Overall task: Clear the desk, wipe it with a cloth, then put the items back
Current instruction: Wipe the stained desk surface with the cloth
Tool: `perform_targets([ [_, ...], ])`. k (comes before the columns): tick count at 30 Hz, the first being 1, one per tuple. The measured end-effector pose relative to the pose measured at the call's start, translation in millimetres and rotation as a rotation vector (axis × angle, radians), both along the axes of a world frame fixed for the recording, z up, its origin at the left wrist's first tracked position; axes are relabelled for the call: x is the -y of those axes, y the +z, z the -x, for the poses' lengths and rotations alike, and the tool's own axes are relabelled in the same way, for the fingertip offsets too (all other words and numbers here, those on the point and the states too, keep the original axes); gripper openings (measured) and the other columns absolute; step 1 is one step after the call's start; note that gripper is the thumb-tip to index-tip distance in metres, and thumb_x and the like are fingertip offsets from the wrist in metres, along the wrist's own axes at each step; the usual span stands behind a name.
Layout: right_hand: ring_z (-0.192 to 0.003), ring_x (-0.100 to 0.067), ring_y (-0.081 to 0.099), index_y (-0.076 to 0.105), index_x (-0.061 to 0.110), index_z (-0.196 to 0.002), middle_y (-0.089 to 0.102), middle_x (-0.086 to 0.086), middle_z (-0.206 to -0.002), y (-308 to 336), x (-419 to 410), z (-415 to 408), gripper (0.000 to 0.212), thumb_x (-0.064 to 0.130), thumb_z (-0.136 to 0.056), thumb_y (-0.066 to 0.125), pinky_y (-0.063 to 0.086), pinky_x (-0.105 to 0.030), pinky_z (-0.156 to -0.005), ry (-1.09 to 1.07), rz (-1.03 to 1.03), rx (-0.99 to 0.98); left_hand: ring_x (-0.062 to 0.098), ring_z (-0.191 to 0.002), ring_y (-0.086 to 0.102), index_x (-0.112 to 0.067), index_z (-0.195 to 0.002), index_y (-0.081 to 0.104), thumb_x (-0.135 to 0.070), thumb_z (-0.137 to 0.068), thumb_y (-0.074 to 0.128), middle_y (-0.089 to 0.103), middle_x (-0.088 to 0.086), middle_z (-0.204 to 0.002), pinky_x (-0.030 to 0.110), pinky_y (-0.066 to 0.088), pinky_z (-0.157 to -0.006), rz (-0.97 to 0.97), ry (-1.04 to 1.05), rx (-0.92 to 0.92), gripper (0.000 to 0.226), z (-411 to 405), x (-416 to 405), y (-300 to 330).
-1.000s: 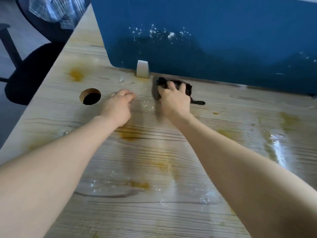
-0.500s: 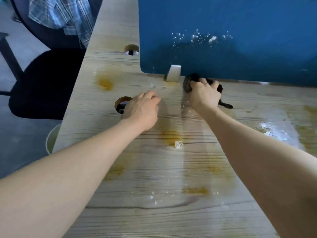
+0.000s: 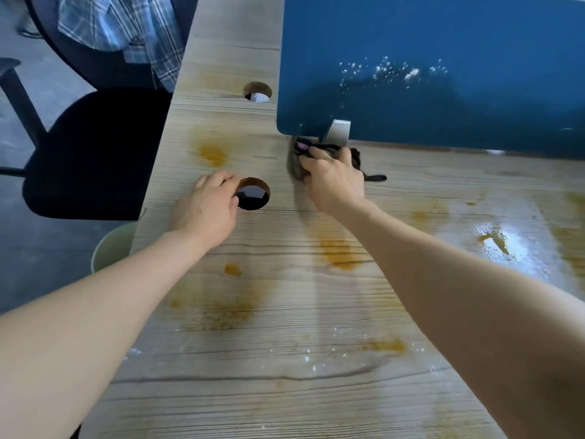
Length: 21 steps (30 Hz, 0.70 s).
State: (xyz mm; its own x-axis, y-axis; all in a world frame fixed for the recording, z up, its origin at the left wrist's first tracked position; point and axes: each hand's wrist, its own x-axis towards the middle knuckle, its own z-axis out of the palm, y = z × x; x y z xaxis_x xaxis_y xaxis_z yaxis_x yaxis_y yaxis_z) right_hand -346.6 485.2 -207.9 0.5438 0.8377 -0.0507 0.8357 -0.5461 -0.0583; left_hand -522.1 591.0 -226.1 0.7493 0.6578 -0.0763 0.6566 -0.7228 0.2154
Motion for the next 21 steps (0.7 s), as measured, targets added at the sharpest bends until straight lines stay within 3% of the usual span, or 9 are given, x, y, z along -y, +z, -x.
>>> perform_targets([
  [4,-0.128,-0.028,0.032,0.037,0.035,-0.139,0.037,0.011,-0.146,5.5,4.3,-25.1,0.047,0.040,-0.094,0.050,0.038,-0.037,-0.069,0.069,0.042,0.021,0.023,-0.130,0.034,-0.016,-0.143,0.037,-0.025,-0.099,0.036,0.036,0.000,-0.145,0.043,0.047,-0.093,-0.016,-0.024,-0.016,0.045,-0.9,-2.2,-1.5],
  [9,-0.124,-0.033,0.034,0.042,0.030,-0.137,0.043,0.005,-0.142,5.2,43.4,-53.7,0.043,0.032,-0.095,0.050,0.038,-0.037,-0.068,-0.096,0.038,0.058,0.022,-0.131,0.033,-0.016,-0.144,0.035,-0.024,-0.099,0.036,0.035,-0.001,-0.146,0.040,0.044,-0.093,-0.014,-0.029,-0.023,0.046,-2.4,-2.0,1.5],
  [13,-0.117,-0.038,0.038,0.051,0.021,-0.126,0.053,-0.002,-0.130,6.1,21.1,-37.3,0.030,0.022,-0.097,0.044,0.037,-0.037,-0.067,-0.247,-0.002,0.071,0.021,-0.130,0.034,-0.016,-0.143,0.037,-0.023,-0.098,0.038,0.036,-0.002,-0.145,0.039,0.044,-0.092,-0.011,-0.026,0.000,0.045,-1.8,-1.0,1.7],
  [17,-0.118,-0.035,0.035,0.051,0.022,-0.126,0.049,0.003,-0.130,-4.1,-2.3,4.1,0.033,0.016,-0.095,0.042,0.038,-0.038,-0.065,-0.051,-0.047,0.028,0.021,-0.128,0.037,-0.016,-0.142,0.038,-0.023,-0.098,0.038,0.038,-0.002,-0.143,0.039,0.045,-0.092,-0.014,-0.038,-0.004,0.045,-2.3,-1.9,3.1],
  [21,-0.115,-0.032,0.039,0.051,0.026,-0.128,0.050,0.003,-0.133,8.3,-1.5,-4.3,0.039,0.012,-0.093,0.046,0.036,-0.035,-0.066,0.003,-0.008,0.002,0.022,-0.128,0.037,-0.016,-0.142,0.038,-0.022,-0.098,0.038,0.039,-0.001,-0.143,0.038,0.044,-0.095,-0.010,-0.040,-0.016,0.045,-4.0,-1.6,5.8],
])
